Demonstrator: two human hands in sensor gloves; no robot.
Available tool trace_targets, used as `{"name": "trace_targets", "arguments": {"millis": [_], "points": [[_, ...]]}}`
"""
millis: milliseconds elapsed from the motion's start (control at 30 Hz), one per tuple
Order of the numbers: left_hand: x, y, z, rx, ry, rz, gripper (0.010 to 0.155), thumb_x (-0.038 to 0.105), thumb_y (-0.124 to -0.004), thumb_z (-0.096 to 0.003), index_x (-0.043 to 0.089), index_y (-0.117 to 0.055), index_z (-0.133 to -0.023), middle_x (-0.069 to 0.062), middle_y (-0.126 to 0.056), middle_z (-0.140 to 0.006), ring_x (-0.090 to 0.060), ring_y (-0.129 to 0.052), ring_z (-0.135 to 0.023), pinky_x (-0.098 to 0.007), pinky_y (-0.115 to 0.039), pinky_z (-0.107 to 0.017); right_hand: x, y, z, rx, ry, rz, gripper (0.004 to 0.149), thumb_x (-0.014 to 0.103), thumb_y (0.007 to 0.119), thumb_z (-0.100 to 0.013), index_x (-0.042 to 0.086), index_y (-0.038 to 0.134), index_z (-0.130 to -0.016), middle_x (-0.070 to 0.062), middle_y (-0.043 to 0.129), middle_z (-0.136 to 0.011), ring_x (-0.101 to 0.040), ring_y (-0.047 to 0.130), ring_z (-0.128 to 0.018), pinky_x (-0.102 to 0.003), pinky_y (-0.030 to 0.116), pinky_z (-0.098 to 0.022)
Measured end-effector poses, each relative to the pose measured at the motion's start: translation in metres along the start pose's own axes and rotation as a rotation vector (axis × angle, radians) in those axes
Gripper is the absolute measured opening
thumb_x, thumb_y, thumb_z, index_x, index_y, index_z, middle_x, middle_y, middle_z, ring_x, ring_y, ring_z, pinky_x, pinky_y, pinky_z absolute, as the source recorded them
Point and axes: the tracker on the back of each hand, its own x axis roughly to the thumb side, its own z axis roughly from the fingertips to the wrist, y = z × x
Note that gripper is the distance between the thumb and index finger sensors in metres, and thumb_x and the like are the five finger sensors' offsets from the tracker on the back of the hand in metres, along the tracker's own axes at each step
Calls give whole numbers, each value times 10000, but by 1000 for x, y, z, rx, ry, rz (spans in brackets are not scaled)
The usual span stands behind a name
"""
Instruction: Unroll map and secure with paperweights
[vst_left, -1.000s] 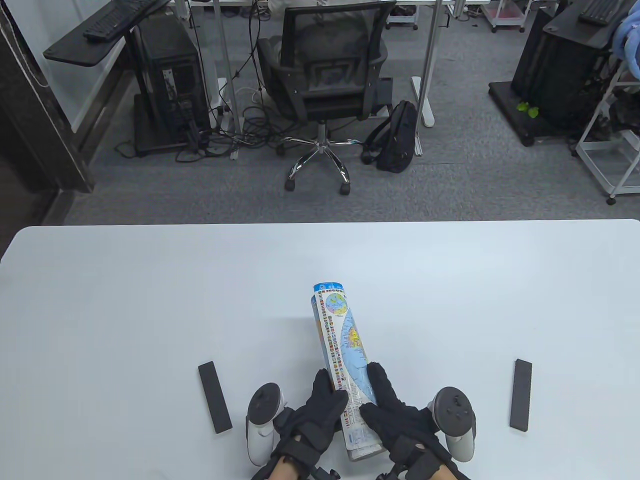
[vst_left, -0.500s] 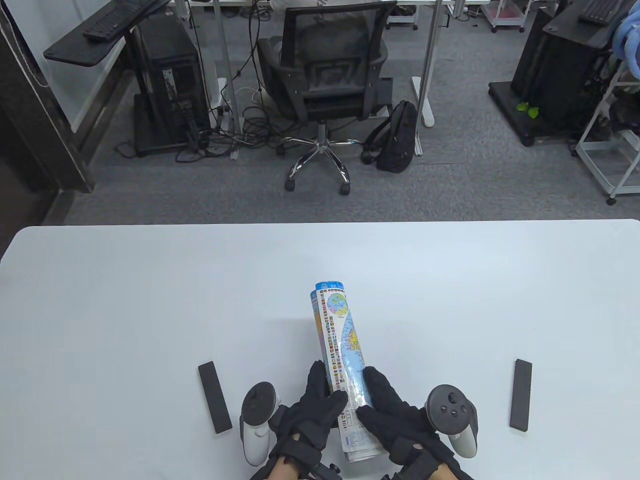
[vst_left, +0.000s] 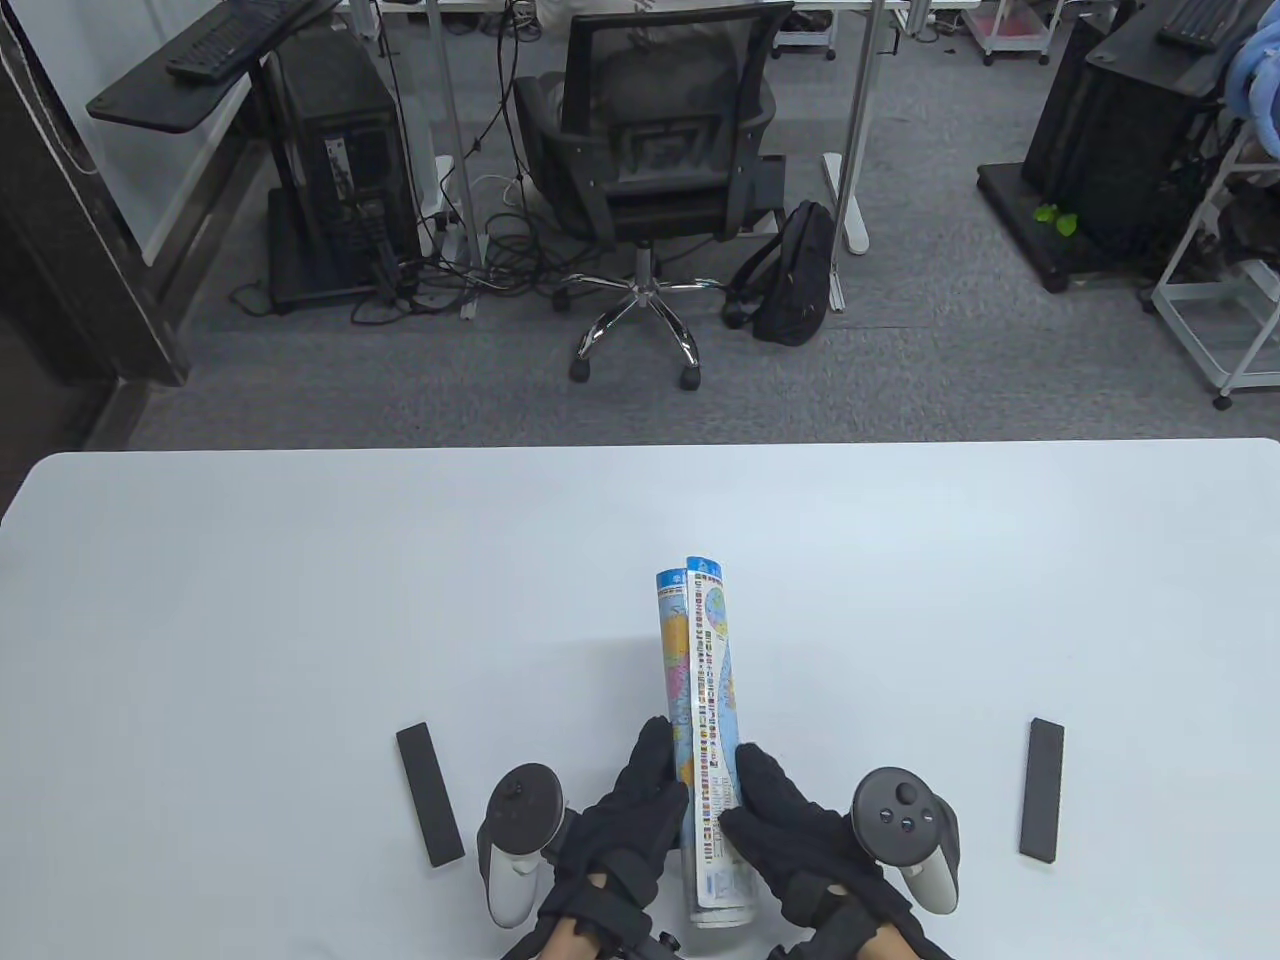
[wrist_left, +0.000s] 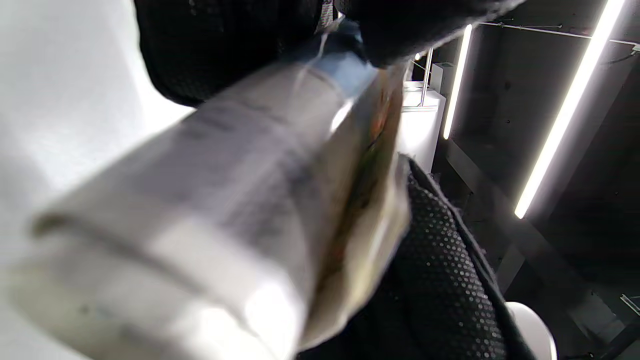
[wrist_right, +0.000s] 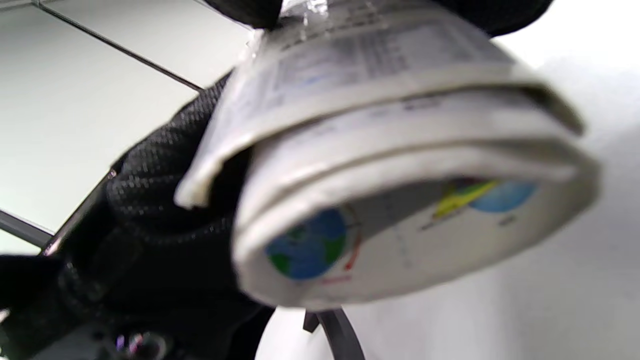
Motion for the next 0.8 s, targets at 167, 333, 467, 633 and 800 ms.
{"name": "trace_targets", "arguments": {"millis": [167,333,467,633,800], "points": [[-1,-3,-2,-32,-7,-44,662,332,-651,-577,278,-244,-1096,-182,-371,-1100,-374,-672,-922,-473,-734,-624,-3,-4,0,3,1,-49,631,212,664,-562,-147,373,-991,-487,358,-972,-651,579,-792,-668,629,-508],[-3,-8,-3,-48,20,-73,739,356,-688,-570,246,-163,-1078,-204,-302,-1102,-403,-619,-940,-496,-705,-639,-4,-1,0,16,6,-55,637,223,662,-565,-154,372,-990,-494,352,-967,-661,574,-787,-673,627,-504],[-1,-8,-4,-20,7,-109,774,338,-714,-560,206,-145,-1068,-231,-313,-1087,-406,-645,-921,-484,-737,-620,-5,-2,0,16,11,-68,633,228,655,-570,-152,375,-992,-491,347,-970,-665,564,-789,-676,619,-506],[12,-2,-5,52,-24,-170,758,270,-737,-535,179,-209,-1070,-247,-423,-1064,-373,-749,-868,-446,-815,-565,-2,-9,1,-13,7,-97,621,250,622,-587,-145,375,-998,-484,349,-978,-660,564,-794,-675,615,-506],[20,1,-1,114,3,-260,746,263,-745,-526,204,-245,-1077,-278,-473,-1046,-388,-794,-831,-442,-847,-522,2,-21,4,-112,-30,-80,634,280,566,-608,-96,265,-1020,-438,201,-1007,-690,387,-828,-714,487,-534]]}}
